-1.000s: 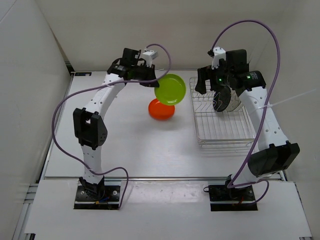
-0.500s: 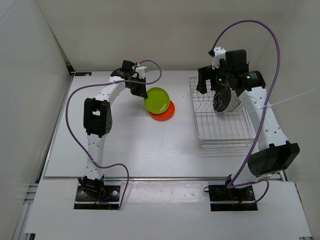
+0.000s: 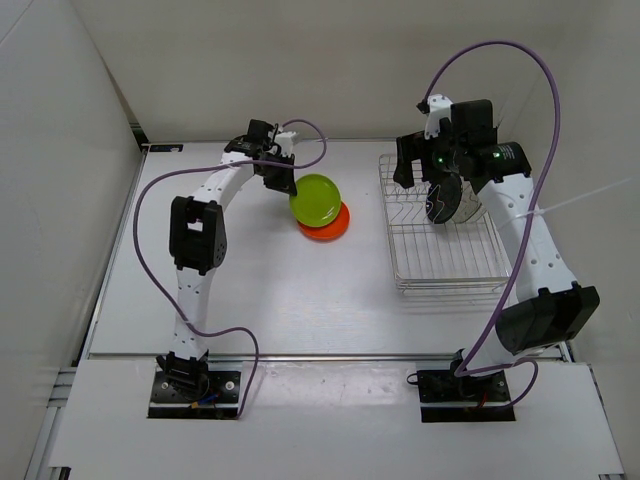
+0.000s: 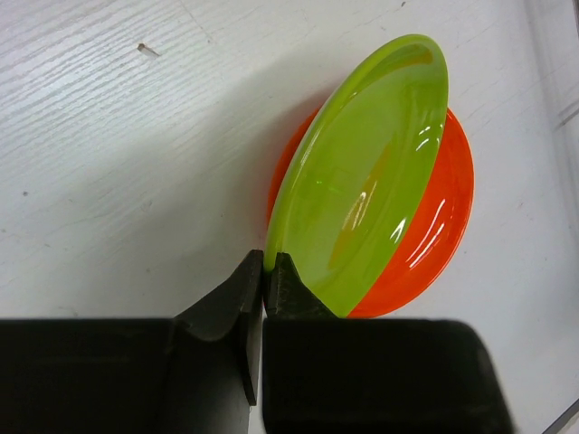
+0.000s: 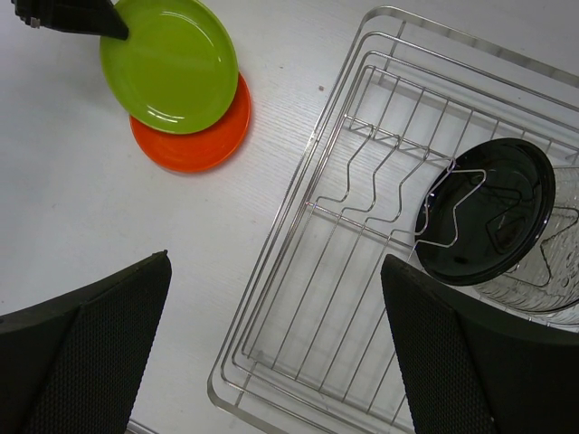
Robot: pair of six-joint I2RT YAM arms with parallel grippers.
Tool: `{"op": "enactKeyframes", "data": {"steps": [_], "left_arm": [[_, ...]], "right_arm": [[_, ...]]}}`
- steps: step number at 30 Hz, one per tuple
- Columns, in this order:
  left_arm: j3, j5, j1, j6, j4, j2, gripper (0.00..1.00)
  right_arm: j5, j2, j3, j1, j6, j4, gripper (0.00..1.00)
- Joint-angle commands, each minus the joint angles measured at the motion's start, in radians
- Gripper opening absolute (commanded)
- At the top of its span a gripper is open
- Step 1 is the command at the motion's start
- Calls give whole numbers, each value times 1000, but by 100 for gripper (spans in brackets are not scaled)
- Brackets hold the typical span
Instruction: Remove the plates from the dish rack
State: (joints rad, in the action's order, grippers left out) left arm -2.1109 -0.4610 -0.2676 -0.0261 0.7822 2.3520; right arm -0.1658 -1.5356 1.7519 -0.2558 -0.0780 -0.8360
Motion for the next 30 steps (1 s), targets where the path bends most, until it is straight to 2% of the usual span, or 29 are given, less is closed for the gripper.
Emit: {"op": "enactKeyframes", "data": {"steps": [1,4,8,14,15,17,18,19,21,22,25,30], "left_arm": [[-38,11,-22,2,-12,-5,12],[-38,22,-33,2,-3,4,13],[-38,31,-42,2,-3,4,23],[-27,53,-51,-8,-3,-16,31],[-17,53,-51,-8,-3,-16,38],[-17,53,-61,-8,-3,-25,42],[-17,53,-61,-8,-3,-37,58],[-6,53,-61,-8,-3,-51,62],[-6,70,-61,-8,-12,-63,86],[-6,70,-61,-8,-12,-75,91],[14,93,-61,-17,-12,-91,100],[45,154,-61,-27,-12,-180,100]], "right_arm": [[3,43,-3,0,1,31,100],[3,52,-12,0,1,31,100],[3,61,-22,0,1,31,100],[3,71,-31,0,1,31,100],[3,71,-31,0,1,31,100],[17,80,-40,0,1,40,100],[17,80,-40,0,1,40,100],[29,80,-40,0,1,40,100],[38,80,-40,0,1,40,100],[49,80,-40,0,1,40,100],[122,80,-49,0,-22,50,100],[354,5,-80,10,-110,92,100]]}}
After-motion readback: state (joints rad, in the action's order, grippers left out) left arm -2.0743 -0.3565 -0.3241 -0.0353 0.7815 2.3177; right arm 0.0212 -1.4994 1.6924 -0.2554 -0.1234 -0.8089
